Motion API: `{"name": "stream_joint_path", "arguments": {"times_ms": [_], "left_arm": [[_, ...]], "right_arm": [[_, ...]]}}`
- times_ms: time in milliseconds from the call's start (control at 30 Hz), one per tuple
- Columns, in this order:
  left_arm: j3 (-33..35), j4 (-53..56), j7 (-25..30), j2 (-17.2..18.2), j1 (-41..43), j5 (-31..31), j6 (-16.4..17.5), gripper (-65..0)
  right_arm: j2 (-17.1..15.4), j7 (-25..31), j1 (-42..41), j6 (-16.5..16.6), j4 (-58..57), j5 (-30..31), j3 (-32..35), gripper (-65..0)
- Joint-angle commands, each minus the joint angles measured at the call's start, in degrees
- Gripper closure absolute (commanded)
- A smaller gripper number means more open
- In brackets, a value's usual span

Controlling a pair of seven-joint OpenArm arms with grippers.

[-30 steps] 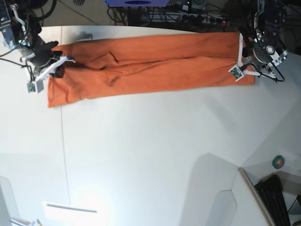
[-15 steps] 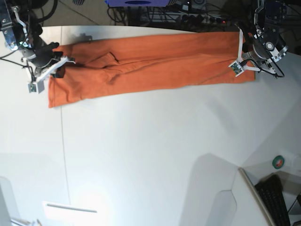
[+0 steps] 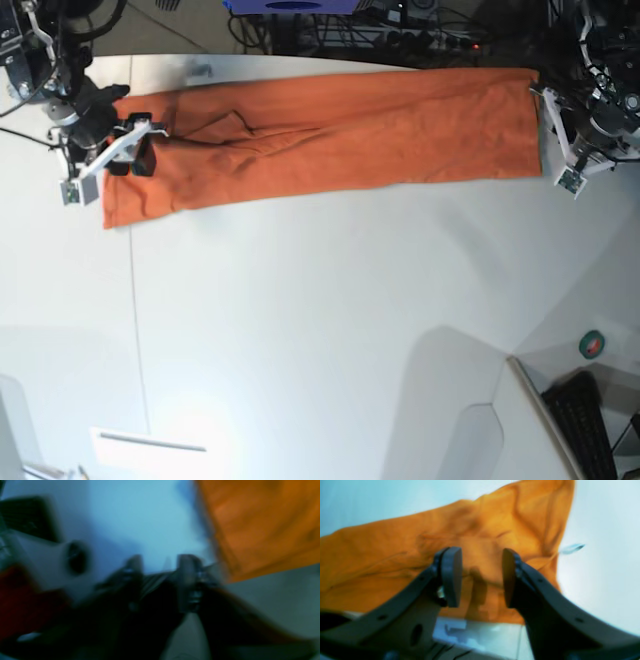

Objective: Layout the t-shirt on the table in an organized manner, then fold the t-shirt properly
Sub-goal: 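Release the folded hem and regrasp the folded edge with both grippers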

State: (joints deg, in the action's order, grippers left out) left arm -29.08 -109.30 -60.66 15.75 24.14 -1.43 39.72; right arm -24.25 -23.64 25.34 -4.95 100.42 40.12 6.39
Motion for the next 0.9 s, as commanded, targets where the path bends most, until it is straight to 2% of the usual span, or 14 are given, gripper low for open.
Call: {"name": "stream_joint_path", "arguments": {"times_ms": [0,33,67,200,300,367,533,667,767,867], "left_arm": [[-0.24,0.24,0.05,0.03,0.34,1.12,0.28,0.0],[-0.24,1.56,0.05,-0.85,0.08,2.62,0.28,0.0],[-0.24,3.32,0.31,-1.81,-0.10,3.23,0.28,0.0],[-0.15,12.02,6.29,-4.10,-2.56,3.06,0.28,0.0],[4.16,18.09,9.98,-3.92,-4.14,3.15,0.28,0.0],[6.09,21.16,11.39,-3.84,-5.37,3.15,-1.88,0.0],[7.50,27.85,11.65,-3.75,-12.14,3.15,-4.16,0.0],[11.37,33.12,11.74,-3.40,-19.70,3.15,-6.80,0.0],[15.23,35.49,11.74,-3.40,-24.18,3.15,-7.15,0.0],[17.43,36.99,11.74,-3.57,-27.44,3.15,-7.15,0.0]], "right_arm": [[-0.41,1.26,-1.30,0.51,-0.95,0.19,-0.20,-12.3],[0.12,1.26,-2.35,0.51,-2.71,0.19,-0.20,-3.2],[0.73,1.26,-3.23,0.51,-4.38,0.19,-0.20,0.0],[2.67,1.26,-5.78,0.51,-10.36,0.37,-0.20,0.0],[4.07,1.18,-7.45,0.51,-14.40,0.28,-0.20,0.0],[4.25,1.18,-8.77,0.51,-17.65,0.28,-0.20,0.0],[4.25,1.53,-12.11,0.25,-26.44,0.28,-0.81,0.0],[3.99,1.62,-15.45,0.16,-30.31,0.28,-0.81,0.0],[4.34,1.62,-16.51,-0.02,-31.10,0.28,-2.66,0.0],[6.01,1.62,-16.60,-1.95,-30.93,0.19,-6.26,0.0]]}}
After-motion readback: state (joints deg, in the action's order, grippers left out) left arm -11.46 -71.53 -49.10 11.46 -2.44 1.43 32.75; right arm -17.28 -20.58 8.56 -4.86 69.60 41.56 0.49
